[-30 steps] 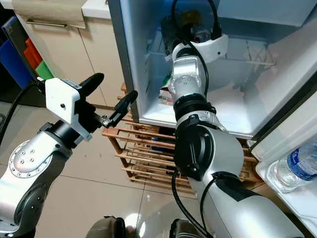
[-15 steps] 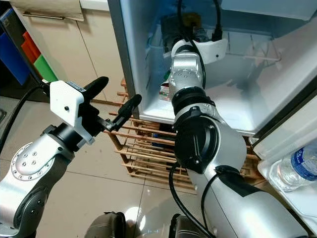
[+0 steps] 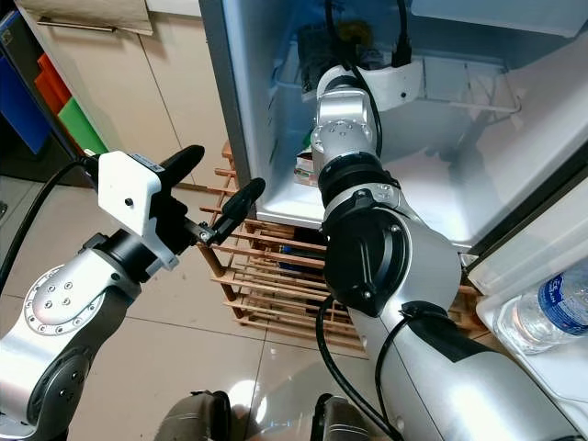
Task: Restocking fridge
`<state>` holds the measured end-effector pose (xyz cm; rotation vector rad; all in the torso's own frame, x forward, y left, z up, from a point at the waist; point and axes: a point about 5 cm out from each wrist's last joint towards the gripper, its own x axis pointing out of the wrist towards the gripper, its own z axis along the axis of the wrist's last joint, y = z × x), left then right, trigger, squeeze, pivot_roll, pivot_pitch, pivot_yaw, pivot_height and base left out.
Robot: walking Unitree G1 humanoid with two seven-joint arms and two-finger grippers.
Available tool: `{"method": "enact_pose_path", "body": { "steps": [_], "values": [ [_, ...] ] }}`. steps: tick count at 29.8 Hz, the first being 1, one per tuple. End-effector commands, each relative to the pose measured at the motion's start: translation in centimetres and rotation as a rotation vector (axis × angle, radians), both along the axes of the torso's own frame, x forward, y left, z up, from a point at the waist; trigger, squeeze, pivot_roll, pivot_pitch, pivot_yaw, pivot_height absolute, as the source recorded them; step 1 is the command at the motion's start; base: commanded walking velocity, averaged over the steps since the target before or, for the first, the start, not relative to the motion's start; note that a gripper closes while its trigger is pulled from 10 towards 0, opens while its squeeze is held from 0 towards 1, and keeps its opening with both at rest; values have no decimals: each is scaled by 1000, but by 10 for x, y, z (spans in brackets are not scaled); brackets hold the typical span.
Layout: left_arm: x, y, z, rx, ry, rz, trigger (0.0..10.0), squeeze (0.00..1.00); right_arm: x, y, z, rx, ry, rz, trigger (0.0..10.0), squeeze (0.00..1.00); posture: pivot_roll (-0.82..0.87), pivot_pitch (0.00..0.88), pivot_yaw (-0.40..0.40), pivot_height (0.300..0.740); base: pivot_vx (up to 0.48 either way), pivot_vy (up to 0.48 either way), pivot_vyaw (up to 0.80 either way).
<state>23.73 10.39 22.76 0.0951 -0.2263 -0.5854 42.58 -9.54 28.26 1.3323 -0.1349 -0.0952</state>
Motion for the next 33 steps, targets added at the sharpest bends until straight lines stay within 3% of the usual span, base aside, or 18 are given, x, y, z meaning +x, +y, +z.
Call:
{"method": "enact_pose_path", "body": {
  "steps": [1,8,13,20,29,33],
  "values": [
    [-3,-1,3,4,-15,-10,10000,0,0,7,7,-37,1,9,10000,1000,182,219,17,740,0,0,0],
    [-3,-6,1,-3,-13,-24,10000,0,-1,11,7,-18,42,0,10000,1000,156,222,-1,740,0,0,0],
    [-2,-6,0,-4,-13,-25,10000,0,-5,23,25,-184,-29,-8,10000,1000,127,228,-17,740,0,0,0],
    [-1,-9,-2,-10,-7,-40,10000,0,-5,22,10,-226,55,-26,10000,1000,96,227,-24,740,0,0,0],
    [3,-10,-3,-17,-11,-49,10000,0,-8,14,-13,-542,81,-94,10000,1000,63,205,-36,740,0,0,0],
    [4,-10,-4,-17,-13,-47,10000,0,-10,16,-23,-595,100,-76,10000,1000,57,199,-37,740,0,0,0]
  ]
}}
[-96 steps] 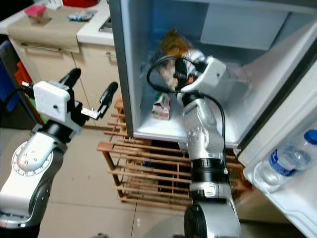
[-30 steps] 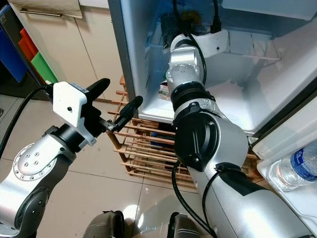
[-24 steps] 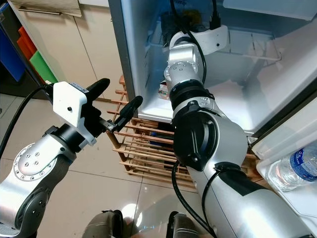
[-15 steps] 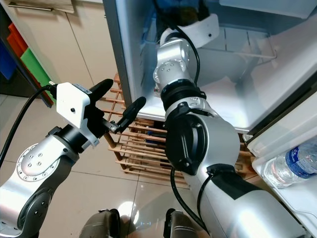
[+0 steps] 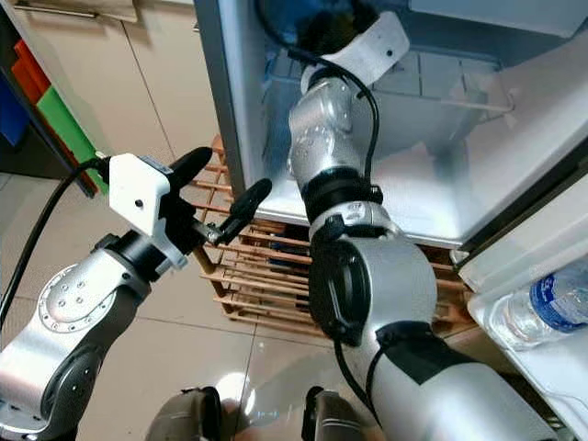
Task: Restocking fridge
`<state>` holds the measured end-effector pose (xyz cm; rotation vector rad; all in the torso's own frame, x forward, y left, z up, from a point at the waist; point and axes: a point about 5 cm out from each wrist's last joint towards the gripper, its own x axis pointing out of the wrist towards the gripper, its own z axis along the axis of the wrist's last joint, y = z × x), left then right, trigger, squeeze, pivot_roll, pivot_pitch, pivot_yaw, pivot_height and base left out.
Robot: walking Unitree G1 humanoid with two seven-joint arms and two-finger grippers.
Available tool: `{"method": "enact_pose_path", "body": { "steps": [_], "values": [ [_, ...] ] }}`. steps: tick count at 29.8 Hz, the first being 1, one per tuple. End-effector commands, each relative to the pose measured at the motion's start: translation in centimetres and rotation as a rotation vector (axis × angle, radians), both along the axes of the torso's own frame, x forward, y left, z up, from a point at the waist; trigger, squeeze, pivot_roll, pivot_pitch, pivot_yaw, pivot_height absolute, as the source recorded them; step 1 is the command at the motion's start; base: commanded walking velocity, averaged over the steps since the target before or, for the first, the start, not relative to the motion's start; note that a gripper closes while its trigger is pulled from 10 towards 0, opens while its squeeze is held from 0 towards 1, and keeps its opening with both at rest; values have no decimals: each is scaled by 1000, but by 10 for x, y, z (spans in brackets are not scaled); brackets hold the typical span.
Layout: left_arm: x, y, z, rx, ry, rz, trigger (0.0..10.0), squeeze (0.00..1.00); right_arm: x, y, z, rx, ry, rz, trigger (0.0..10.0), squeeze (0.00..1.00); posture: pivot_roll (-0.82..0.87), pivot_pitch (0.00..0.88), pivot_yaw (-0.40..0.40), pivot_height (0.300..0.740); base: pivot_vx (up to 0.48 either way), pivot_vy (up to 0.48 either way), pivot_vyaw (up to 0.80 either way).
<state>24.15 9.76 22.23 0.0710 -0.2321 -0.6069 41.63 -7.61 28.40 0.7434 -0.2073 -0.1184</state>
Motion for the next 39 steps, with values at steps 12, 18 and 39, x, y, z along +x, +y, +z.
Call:
{"method": "enact_pose_path", "body": {
  "steps": [12,18,39],
  "values": [
    [2,-1,1,2,-24,-11,10000,0,-2,-41,-49,-409,96,-107,10000,1000,51,182,-32,740,0,0,0],
    [2,-1,1,5,-26,-9,10000,0,-1,-53,-54,-574,123,-131,10000,957,50,183,-31,740,0,0,0],
    [3,1,2,13,-37,8,10000,0,-3,-70,-24,-879,8,-298,10000,0,50,188,-37,740,0,0,0]
  ]
}}
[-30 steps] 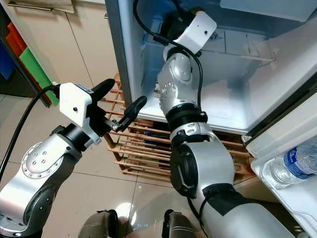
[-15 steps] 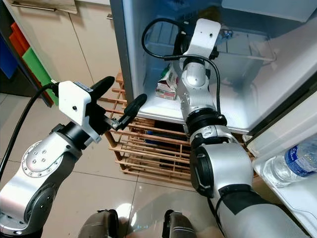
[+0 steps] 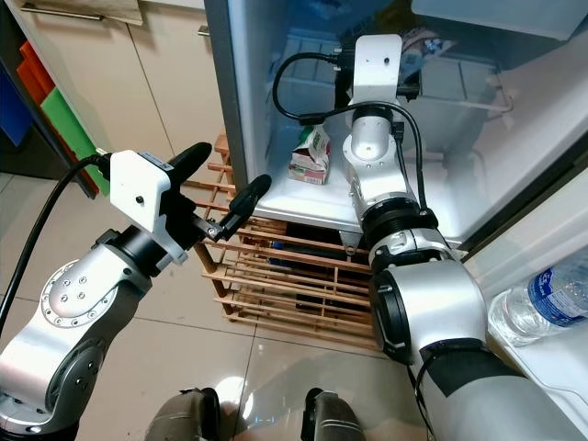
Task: Restocking fridge
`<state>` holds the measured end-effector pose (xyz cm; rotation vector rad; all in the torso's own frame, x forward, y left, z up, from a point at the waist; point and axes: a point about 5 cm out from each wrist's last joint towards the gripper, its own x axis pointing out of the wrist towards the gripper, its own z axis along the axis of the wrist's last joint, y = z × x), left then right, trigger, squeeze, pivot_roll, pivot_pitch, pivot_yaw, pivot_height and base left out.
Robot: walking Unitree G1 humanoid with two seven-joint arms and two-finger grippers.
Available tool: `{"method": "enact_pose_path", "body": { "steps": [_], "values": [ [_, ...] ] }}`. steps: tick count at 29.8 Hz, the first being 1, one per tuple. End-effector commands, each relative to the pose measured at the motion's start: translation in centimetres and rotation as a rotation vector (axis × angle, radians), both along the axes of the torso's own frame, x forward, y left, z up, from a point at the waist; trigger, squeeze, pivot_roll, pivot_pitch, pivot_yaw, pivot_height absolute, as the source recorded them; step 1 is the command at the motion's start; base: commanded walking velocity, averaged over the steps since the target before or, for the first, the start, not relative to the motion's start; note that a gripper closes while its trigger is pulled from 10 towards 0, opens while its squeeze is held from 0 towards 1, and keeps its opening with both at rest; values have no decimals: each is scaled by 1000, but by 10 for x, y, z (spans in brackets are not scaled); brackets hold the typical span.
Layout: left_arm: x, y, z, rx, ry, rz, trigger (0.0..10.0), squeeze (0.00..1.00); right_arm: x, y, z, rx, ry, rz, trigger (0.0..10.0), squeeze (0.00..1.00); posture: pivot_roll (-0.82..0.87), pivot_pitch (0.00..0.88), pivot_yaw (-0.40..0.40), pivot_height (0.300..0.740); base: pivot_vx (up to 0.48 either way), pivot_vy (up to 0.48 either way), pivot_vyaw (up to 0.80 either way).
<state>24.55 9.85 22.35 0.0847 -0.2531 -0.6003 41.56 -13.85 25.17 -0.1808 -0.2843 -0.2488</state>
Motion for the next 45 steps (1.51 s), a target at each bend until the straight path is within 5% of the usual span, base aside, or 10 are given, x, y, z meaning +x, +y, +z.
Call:
{"method": "enact_pose_path", "body": {
  "steps": [1,3,8,17,22,28,31,36,38,45],
  "values": [
    [-1,0,0,8,-13,1,10000,0,-2,-8,8,19,-54,-36,10000,0,50,188,-37,740,0,0,0],
    [0,-1,1,7,-14,1,10000,0,-2,-8,8,11,-49,-40,10000,0,50,187,-38,740,0,0,0],
    [1,-1,1,6,-17,3,10000,0,-2,-12,-8,180,21,-39,10000,0,53,186,-42,740,0,0,0],
    [1,1,2,10,-28,21,10000,0,-5,-9,-11,-74,19,-35,10000,0,55,188,-46,740,0,0,0],
    [2,2,5,11,-39,27,10000,0,-8,-14,-9,-2,5,-18,10000,0,58,188,-50,740,0,0,0],
    [1,3,5,13,-40,37,10000,0,-18,-12,-14,289,24,32,10000,0,58,188,-50,740,0,0,0],
    [1,4,6,13,-44,43,10000,0,-25,-8,-9,721,57,144,10000,0,56,191,-56,740,0,0,0],
    [1,5,6,17,-47,45,10000,0,-31,-9,10,818,18,215,10000,0,53,192,-56,740,0,0,0],
    [1,6,7,21,-50,49,10000,0,-40,-11,32,933,-3,317,10000,0,44,189,-59,740,0,0,0],
    [0,8,6,23,-50,56,10000,0,-58,-14,26,1084,121,377,10000,0,44,189,-59,740,0,0,0]
  ]
}}
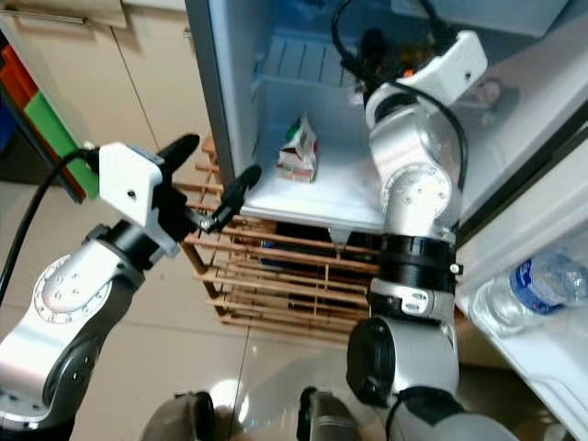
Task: Restocking fridge
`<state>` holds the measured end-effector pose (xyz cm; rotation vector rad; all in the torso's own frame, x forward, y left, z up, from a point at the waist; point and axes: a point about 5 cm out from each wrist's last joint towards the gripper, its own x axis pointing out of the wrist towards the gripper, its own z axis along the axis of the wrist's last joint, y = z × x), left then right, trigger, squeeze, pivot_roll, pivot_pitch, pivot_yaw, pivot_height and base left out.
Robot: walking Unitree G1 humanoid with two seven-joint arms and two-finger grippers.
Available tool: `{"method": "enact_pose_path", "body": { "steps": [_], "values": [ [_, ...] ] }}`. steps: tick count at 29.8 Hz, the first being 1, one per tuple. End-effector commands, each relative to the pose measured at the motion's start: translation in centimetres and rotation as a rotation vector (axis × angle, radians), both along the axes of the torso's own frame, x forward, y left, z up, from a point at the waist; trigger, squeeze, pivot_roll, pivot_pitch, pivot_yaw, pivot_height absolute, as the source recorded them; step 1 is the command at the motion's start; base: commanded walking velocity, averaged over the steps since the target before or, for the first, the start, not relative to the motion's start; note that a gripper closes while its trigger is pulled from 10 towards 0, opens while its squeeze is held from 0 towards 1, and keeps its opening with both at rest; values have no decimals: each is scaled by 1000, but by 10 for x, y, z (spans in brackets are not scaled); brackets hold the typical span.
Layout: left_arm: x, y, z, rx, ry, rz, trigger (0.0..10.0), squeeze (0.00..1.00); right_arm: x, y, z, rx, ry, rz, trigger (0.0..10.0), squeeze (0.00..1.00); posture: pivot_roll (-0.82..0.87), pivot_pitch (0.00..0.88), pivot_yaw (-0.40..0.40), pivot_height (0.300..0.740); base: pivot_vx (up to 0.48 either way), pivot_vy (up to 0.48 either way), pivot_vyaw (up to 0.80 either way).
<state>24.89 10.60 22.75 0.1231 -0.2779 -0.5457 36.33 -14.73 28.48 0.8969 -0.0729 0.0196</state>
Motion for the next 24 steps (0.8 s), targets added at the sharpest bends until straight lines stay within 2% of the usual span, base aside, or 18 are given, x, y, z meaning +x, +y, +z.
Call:
{"method": "enact_pose_path", "body": {
  "steps": [1,5,8,9,11,18,24],
  "values": [
    [-4,2,2,2,-14,2,10000,0,-9,-6,-11,29,61,17,10000,0,44,189,-59,740,0,0,0],
    [-4,2,0,3,-7,5,10000,0,-24,-10,-31,17,150,51,10000,0,21,193,-76,740,0,0,0],
    [-4,2,0,2,-6,6,10000,0,-26,-11,-35,21,169,52,10000,0,15,193,-76,740,0,0,0],
    [-3,2,0,1,-4,4,10000,0,-33,-16,-46,17,218,50,10000,0,13,193,-73,740,0,0,0],
    [-3,2,0,-1,-3,3,10000,0,-37,-17,-53,18,247,58,10000,0,9,193,-72,740,0,0,0],
    [-2,2,0,-4,-6,2,10000,0,-44,-20,-57,-32,261,62,10000,0,5,186,-68,740,0,0,0],
    [-1,2,3,-10,-14,7,10000,0,-44,-19,-46,-67,217,67,10000,0,9,178,-70,740,0,0,0]
  ]
}}
